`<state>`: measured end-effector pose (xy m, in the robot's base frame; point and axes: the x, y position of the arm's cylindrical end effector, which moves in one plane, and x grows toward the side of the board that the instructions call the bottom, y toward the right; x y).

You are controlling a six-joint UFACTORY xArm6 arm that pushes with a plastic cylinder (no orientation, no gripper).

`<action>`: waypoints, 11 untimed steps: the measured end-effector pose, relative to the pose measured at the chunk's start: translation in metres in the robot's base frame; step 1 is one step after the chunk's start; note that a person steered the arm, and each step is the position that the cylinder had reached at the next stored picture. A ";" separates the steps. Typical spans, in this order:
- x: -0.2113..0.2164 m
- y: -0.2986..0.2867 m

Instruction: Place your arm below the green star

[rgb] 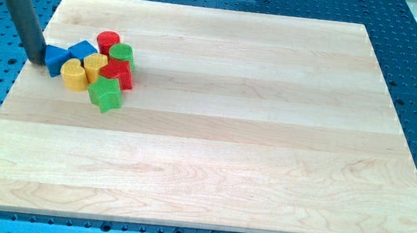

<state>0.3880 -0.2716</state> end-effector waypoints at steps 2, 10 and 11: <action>0.022 0.017; 0.082 0.119; 0.082 0.118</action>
